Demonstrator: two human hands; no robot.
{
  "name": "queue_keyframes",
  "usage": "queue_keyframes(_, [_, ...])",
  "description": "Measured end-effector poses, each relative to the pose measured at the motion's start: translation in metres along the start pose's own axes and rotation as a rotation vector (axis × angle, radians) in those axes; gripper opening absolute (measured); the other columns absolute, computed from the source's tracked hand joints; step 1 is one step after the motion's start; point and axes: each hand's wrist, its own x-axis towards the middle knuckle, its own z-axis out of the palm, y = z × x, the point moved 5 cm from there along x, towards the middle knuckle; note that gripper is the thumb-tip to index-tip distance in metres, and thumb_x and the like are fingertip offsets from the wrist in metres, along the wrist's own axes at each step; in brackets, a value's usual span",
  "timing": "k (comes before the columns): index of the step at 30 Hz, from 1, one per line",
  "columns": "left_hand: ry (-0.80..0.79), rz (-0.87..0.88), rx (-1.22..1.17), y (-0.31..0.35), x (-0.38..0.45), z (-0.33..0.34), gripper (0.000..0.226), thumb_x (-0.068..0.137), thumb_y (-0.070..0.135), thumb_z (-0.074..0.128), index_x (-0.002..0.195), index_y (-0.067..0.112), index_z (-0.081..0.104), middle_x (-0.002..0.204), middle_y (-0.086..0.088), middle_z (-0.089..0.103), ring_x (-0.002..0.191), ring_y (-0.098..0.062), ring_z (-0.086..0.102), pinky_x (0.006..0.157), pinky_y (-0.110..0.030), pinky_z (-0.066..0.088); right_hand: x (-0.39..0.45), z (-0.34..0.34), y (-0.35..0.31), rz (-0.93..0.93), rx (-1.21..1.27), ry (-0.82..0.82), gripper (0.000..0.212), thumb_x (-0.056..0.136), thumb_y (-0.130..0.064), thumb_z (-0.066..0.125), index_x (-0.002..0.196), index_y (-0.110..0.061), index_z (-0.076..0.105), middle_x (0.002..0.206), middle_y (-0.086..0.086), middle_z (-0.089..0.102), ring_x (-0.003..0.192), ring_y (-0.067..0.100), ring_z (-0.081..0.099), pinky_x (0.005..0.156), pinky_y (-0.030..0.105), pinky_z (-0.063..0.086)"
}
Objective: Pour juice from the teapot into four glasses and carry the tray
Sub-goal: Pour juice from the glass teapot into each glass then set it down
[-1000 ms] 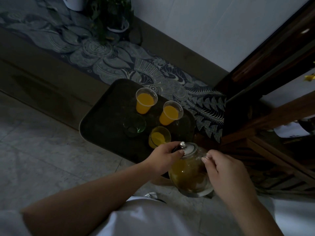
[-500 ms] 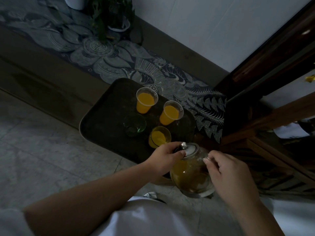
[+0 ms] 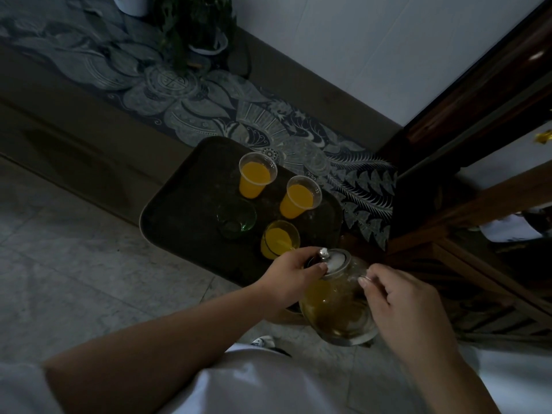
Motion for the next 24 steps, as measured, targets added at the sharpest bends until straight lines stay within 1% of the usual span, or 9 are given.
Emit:
queue_keyframes(4, [0.004,0.008,0.002,0.001,-0.001,-0.001,0.033,0.088,0.038,0.057,0.118,0.032,0.067,0.106,0.005,0.072,0.105,-0.016,0.065,0.100,-0.049,0.050,-0.001,-0.001,-0.002,-0.009,0.007,-0.005,0.015,0.087,-0.022,0.061,0.072,-0.021,0.059,0.058,-0.009,0.053,0.051,0.005,0.051,0.041,0.029,0.044])
queue_keyframes(7, [0.000,0.008,0.002,0.002,-0.002,-0.001,0.034,0.087,0.039,0.057,0.119,0.032,0.067,0.108,0.005,0.072,0.106,-0.015,0.065,0.100,-0.049,0.050,-0.002,-0.002,-0.002,-0.014,0.004,0.001,0.016,0.086,-0.021,0.062,0.071,-0.020,0.059,0.057,-0.008,0.052,0.051,0.005,0.050,0.041,0.025,0.041])
queue_keyframes(12, [-0.004,0.001,-0.007,0.003,-0.004,-0.004,0.031,0.089,0.034,0.058,0.119,0.031,0.068,0.108,0.002,0.072,0.107,-0.016,0.065,0.101,-0.049,0.049,-0.004,0.001,-0.003,-0.002,-0.006,-0.008,0.015,0.086,-0.022,0.062,0.072,-0.021,0.060,0.059,-0.009,0.054,0.051,0.004,0.051,0.041,0.023,0.041])
queue_keyframes(15, [-0.010,0.007,0.012,0.004,-0.005,-0.005,0.030,0.091,0.032,0.058,0.119,0.030,0.067,0.107,0.002,0.072,0.106,-0.016,0.065,0.101,-0.048,0.049,-0.006,0.003,-0.003,0.014,0.004,0.004,0.013,0.086,-0.022,0.063,0.073,-0.021,0.061,0.060,-0.009,0.057,0.052,0.004,0.053,0.041,0.025,0.043])
queue_keyframes(21, [-0.045,0.000,0.055,0.004,-0.008,-0.008,0.039,0.086,0.037,0.059,0.124,0.029,0.065,0.111,0.001,0.071,0.109,-0.017,0.064,0.102,-0.051,0.048,-0.016,0.010,-0.004,0.053,0.033,0.027,0.012,0.086,-0.024,0.061,0.074,-0.022,0.063,0.057,-0.010,0.055,0.049,0.003,0.051,0.040,0.028,0.045])
queue_keyframes(24, [-0.068,-0.013,0.095,0.002,-0.008,-0.009,0.045,0.084,0.043,0.059,0.126,0.029,0.063,0.113,0.001,0.070,0.111,-0.018,0.063,0.102,-0.052,0.048,-0.020,0.015,-0.003,0.082,0.044,0.044,0.012,0.086,-0.023,0.063,0.074,-0.020,0.063,0.059,-0.010,0.057,0.049,0.003,0.052,0.040,0.032,0.048])
